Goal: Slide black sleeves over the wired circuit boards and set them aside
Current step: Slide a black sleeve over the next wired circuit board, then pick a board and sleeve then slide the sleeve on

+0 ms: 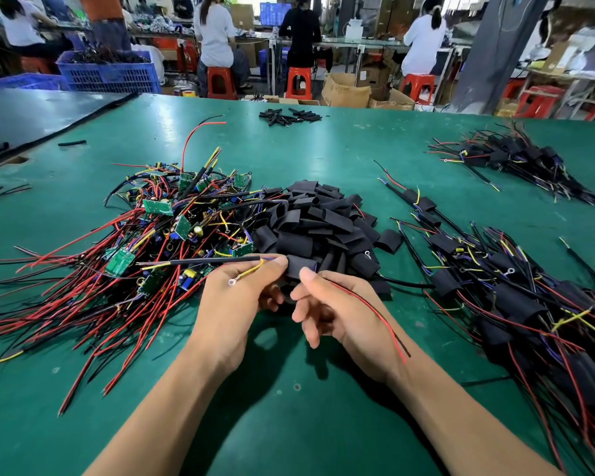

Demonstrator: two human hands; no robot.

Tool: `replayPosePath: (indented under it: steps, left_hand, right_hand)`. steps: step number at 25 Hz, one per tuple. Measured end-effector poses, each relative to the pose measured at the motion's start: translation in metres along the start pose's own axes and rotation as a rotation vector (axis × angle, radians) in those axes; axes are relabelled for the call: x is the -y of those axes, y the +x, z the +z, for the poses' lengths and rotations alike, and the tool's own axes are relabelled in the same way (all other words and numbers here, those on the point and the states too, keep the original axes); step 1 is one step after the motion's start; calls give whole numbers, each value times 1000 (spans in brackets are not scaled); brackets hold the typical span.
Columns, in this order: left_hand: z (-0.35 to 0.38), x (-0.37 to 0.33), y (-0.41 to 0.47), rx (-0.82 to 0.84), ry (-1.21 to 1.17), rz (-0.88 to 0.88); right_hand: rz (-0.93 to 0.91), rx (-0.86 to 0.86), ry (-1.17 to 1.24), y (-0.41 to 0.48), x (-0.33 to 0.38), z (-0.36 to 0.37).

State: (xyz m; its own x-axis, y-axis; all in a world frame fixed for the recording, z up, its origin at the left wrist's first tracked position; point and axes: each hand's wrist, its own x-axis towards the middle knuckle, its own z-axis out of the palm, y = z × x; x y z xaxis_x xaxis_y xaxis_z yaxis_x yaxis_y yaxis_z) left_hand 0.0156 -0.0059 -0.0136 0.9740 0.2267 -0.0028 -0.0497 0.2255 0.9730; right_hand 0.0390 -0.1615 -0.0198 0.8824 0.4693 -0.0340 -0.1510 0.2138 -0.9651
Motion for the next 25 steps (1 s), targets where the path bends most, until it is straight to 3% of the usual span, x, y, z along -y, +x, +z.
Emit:
replayPosePath:
  steps: [5,10,14,18,25]
  left_hand:
    - [-1,-4,-1,42,-91,6]
    - [0,0,0,10,-24,31]
    - [-3,3,3,-127,43,35]
    - [-8,4,8,-253,27,7]
    - [-21,2,15,-483,-39,-50]
  right_hand:
    - [109,-24,340,-3,11,12]
    - [-81,-470,764,-1,27,-5]
    - [-117,-812,911,1,35,-40]
    - [-113,-928,785,4,28,-51]
    - [-210,-801,247,14,5,-30]
